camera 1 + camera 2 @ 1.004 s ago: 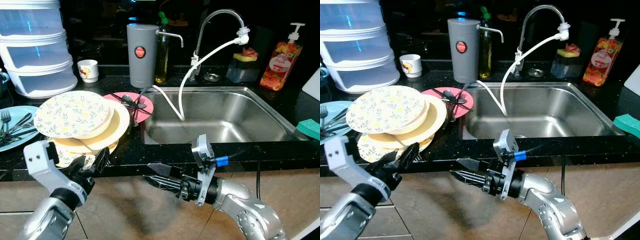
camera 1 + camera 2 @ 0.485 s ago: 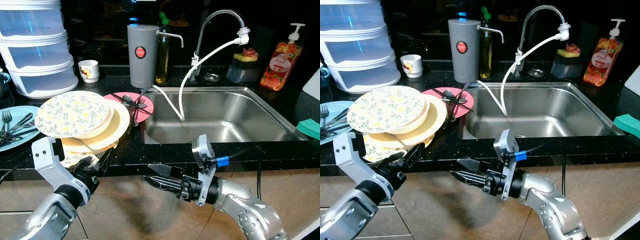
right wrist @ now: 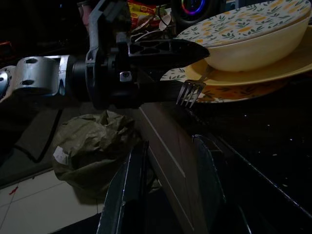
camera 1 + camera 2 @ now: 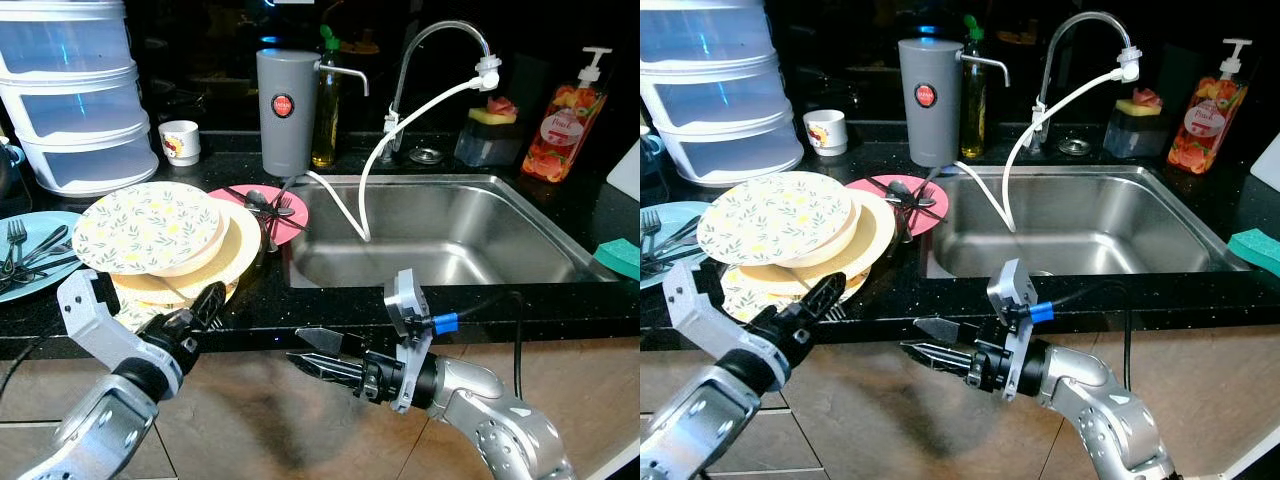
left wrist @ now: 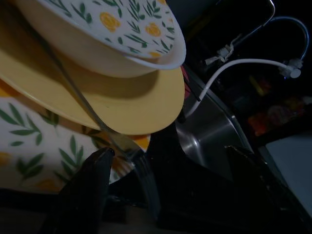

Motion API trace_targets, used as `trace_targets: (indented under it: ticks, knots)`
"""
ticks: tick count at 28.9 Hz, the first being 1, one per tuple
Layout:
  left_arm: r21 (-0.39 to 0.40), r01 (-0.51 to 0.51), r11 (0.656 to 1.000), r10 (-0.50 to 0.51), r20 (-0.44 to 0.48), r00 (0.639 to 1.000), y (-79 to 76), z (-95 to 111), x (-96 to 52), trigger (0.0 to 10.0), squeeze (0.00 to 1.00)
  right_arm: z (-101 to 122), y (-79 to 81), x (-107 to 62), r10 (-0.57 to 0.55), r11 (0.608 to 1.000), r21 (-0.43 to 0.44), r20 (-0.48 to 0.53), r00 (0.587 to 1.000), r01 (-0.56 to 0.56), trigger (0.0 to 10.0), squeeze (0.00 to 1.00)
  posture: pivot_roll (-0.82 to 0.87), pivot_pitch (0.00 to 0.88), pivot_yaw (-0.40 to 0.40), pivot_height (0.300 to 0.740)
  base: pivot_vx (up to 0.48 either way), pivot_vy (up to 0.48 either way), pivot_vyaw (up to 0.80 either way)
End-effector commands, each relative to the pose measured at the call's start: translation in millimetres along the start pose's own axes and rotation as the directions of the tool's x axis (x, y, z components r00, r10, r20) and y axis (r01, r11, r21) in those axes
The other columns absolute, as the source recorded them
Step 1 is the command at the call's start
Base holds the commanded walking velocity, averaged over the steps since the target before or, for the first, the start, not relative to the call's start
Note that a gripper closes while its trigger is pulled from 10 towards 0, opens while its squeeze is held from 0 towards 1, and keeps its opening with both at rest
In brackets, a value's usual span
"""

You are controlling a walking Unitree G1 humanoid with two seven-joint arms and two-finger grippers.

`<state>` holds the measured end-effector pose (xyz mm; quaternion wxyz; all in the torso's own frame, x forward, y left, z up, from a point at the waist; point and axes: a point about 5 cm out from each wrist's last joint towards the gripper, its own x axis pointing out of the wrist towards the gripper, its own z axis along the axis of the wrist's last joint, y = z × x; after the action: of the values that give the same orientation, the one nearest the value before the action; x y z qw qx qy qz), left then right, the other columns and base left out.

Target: Kitchen organization

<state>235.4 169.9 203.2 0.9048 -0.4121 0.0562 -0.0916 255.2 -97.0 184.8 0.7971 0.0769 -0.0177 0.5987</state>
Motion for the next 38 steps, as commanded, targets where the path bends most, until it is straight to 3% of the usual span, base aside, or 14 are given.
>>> trace_targets:
  ticks: [1,8,15,20,28,29,31,33,34,35,36,38]
  knots:
    - [-0.034,-0.046,0.998,0.043,-0.074,0.996,6.0,-9.8,1.8,10.0,0.00,2.5,-2.6,-2.2,-0.007,1.000,-0.005,0.002,1.000,0.007,10.0,0.00,0.05,0.024,-0.017,0.740,0.000,0.000,0.00]
    - [0.020,-0.067,0.998,0.070,-0.186,0.980,6.4,-20.6,-0.2,10.0,0.00,3.1,-3.9,-2.7,-0.009,1.000,-0.008,0.002,1.000,0.009,10.0,0.00,0.05,0.023,-0.013,0.740,0.000,0.000,0.00]
    - [-0.022,-0.147,0.989,0.139,-0.215,0.967,14.8,-19.7,1.5,10.0,0.00,3.3,-4.3,-2.8,-0.008,1.000,-0.008,0.001,1.000,0.008,10.0,0.00,0.05,0.023,-0.014,0.740,0.000,0.000,0.00]
    - [0.031,-0.134,0.990,0.137,-0.184,0.973,13.9,-11.4,6.1,10.0,0.00,3.3,-4.8,-3.2,-0.010,1.000,-0.009,0.000,1.000,0.010,10.0,0.00,0.05,0.021,-0.012,0.740,0.000,0.000,0.00]
    - [0.050,-0.175,0.983,0.180,-0.114,0.977,16.7,0.0,9.5,10.0,0.00,2.9,-4.9,-3.4,-0.011,1.000,-0.008,0.002,1.000,0.011,10.0,0.00,0.05,0.019,-0.012,0.740,0.000,0.000,0.00]
    - [0.059,-0.190,0.980,0.195,-0.092,0.977,17.8,3.0,9.8,7.4,0.00,2.8,-4.9,-3.4,-0.012,1.000,-0.007,0.002,1.000,0.012,10.0,0.00,0.05,0.019,-0.012,0.740,0.000,0.000,0.00]
    - [0.064,-0.224,0.972,0.228,-0.050,0.972,20.3,8.4,10.4,3.5,0.00,2.7,-4.8,-3.4,-0.012,1.000,-0.007,0.003,1.000,0.012,10.0,0.00,0.05,0.019,-0.012,0.740,0.000,0.000,0.00]
    - [0.059,-0.237,0.970,0.238,-0.017,0.971,21.1,12.4,11.0,3.5,0.00,2.6,-4.7,-3.4,-0.012,1.000,-0.006,0.003,1.000,0.012,10.0,0.00,0.05,0.019,-0.012,0.740,0.000,0.000,0.00]
    - [0.059,-0.254,0.965,0.255,-0.005,0.967,22.1,13.7,11.0,2.7,0.00,2.5,-4.8,-3.5,-0.012,1.000,-0.006,0.003,1.000,0.012,10.0,0.00,0.05,0.019,-0.011,0.740,0.000,0.000,0.00]
    - [0.064,-0.261,0.963,0.262,0.000,0.965,22.6,14.5,11.2,3.8,0.00,2.4,-4.8,-3.6,-0.012,1.000,-0.006,0.003,1.000,0.012,10.0,0.00,0.05,0.019,-0.011,0.740,0.000,0.000,0.00]
    - [0.071,-0.271,0.960,0.272,-0.001,0.962,23.4,14.6,11.1,10.0,0.00,2.2,-4.7,-3.8,-0.012,1.000,-0.005,0.002,1.000,0.012,10.0,0.00,0.05,0.019,-0.011,0.740,0.000,0.000,0.00]
    - [0.067,-0.271,0.960,0.272,-0.003,0.962,23.2,14.2,11.2,10.0,0.00,2.1,-4.7,-3.8,-0.012,1.000,-0.005,0.002,1.000,0.012,10.0,0.00,0.05,0.019,-0.011,0.740,0.000,0.000,0.00]
